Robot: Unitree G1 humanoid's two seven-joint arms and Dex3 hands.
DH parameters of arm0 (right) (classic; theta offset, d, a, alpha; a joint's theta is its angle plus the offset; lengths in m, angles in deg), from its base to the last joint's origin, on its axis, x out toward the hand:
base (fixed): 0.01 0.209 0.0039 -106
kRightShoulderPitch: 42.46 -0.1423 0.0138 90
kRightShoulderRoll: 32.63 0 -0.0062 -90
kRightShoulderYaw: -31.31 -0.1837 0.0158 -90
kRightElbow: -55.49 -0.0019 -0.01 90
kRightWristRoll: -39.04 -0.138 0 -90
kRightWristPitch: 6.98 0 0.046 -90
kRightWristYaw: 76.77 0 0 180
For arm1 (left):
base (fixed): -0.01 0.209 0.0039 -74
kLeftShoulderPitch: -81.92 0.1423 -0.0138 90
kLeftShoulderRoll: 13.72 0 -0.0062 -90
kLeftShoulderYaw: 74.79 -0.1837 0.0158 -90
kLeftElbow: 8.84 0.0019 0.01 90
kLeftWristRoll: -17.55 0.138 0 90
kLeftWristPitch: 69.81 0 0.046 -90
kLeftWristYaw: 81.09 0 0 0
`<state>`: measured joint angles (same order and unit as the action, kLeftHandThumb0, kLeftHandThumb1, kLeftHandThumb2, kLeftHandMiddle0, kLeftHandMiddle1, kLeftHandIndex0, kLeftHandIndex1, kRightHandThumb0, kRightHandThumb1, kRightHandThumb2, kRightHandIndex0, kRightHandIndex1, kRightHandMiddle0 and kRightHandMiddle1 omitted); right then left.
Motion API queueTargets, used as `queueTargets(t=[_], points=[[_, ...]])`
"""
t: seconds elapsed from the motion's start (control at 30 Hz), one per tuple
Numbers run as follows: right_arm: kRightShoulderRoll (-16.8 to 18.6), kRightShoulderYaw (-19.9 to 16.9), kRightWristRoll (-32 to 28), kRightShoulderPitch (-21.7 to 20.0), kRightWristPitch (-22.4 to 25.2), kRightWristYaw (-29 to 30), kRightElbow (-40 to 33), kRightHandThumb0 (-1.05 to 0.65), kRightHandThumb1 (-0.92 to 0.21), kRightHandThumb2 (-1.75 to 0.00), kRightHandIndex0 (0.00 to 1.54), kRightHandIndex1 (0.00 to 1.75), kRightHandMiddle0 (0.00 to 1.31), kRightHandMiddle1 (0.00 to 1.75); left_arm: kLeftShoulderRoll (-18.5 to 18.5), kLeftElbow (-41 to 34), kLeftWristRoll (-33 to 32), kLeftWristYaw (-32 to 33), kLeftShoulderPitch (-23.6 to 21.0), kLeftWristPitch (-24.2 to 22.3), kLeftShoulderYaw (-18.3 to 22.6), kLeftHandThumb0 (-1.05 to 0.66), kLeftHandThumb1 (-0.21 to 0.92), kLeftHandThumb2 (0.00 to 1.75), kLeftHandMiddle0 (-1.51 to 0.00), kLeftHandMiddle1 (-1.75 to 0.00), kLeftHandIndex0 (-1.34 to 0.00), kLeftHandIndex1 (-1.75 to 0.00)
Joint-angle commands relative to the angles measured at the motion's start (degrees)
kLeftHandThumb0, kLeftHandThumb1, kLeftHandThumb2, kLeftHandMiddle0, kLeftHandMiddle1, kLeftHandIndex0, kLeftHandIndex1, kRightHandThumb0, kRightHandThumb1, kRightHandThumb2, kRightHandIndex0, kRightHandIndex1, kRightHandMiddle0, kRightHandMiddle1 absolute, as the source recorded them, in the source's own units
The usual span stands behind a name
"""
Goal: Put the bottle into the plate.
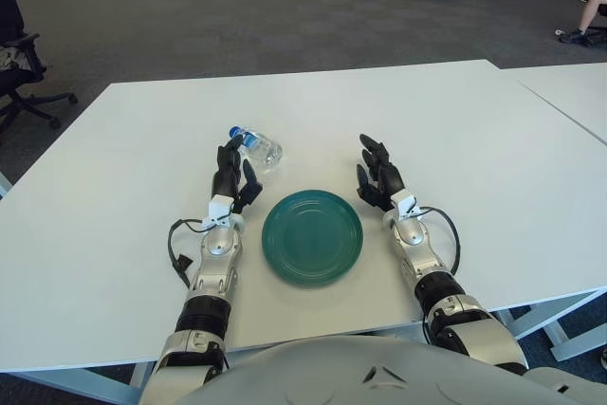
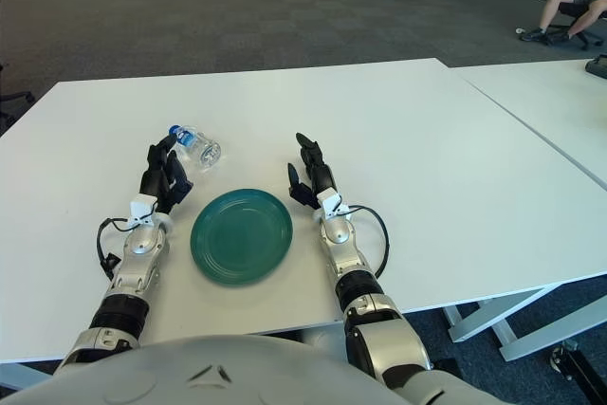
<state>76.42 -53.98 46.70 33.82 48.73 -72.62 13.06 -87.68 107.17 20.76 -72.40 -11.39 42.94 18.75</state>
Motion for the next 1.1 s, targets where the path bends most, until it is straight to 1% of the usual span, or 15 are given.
queueTargets(t=[0.0,0.17,0.5,0.6,0.67,0.83,0.97,1.07], points=[[0.5,0.4,0.4,3.7,1.5,0.5,0.4,-0.75,-0.92,-0.69,0.19,0.02,0.00,0.48,-0.3,0.3,0.0,-0.1,-0.9,0.5,0.2,-0.86,0.92,0.98,-0.28,-0.01,0.00,-0.70],[0.5,0.4,0.4,3.8,2.3,0.7,0.0,-0.75,-0.92,-0.69,0.20,0.02,0.00,0.48,-0.3,0.3,0.0,-0.1,-0.9,0.5,0.2,-0.86,0.92,0.97,-0.28,-0.01,0.00,-0.70],[0.2,0.8,0.5,3.8,1.1,0.0,0.1,-0.76,-0.92,-0.73,0.19,0.01,0.00,0.45,-0.4,0.6,0.0,-0.3,-1.1,0.2,0.2,-0.86,0.92,0.98,-0.27,0.00,0.00,-0.69],[-0.3,1.1,0.5,3.4,-3.7,-1.0,1.6,-0.77,-0.92,-0.76,0.17,0.00,0.00,0.41,-0.6,0.7,0.1,-0.4,-1.2,0.0,0.1,-0.87,0.92,0.98,-0.27,0.00,0.00,-0.68],[-0.4,1.1,0.4,3.2,-5.2,-1.3,2.3,-0.77,-0.92,-0.77,0.17,0.00,0.00,0.39,-0.6,0.8,0.2,-0.5,-1.3,-0.1,0.1,-0.87,0.92,0.98,-0.27,0.00,0.00,-0.68],[-0.5,1.0,0.6,2.5,-6.7,-1.5,4.0,-0.79,-0.92,-0.80,0.15,0.00,0.00,0.37,-0.7,1.3,0.3,-0.3,-1.6,0.0,0.1,-0.86,0.92,0.99,-0.26,0.00,0.00,-0.68],[-0.8,1.2,1.0,1.8,-7.2,-1.4,5.3,-0.80,-0.92,-0.82,0.14,0.00,0.00,0.36,-1.6,1.9,1.4,0.3,-1.9,1.4,0.1,-0.85,0.92,0.98,-0.26,0.00,0.00,-0.66],[-0.9,1.3,0.9,1.5,-7.7,-1.5,6.1,-0.81,-0.92,-0.84,0.14,0.00,0.00,0.35,-4.0,1.8,3.4,1.0,-2.1,2.8,0.5,-0.86,0.92,0.97,-0.24,0.00,0.00,-0.65]])
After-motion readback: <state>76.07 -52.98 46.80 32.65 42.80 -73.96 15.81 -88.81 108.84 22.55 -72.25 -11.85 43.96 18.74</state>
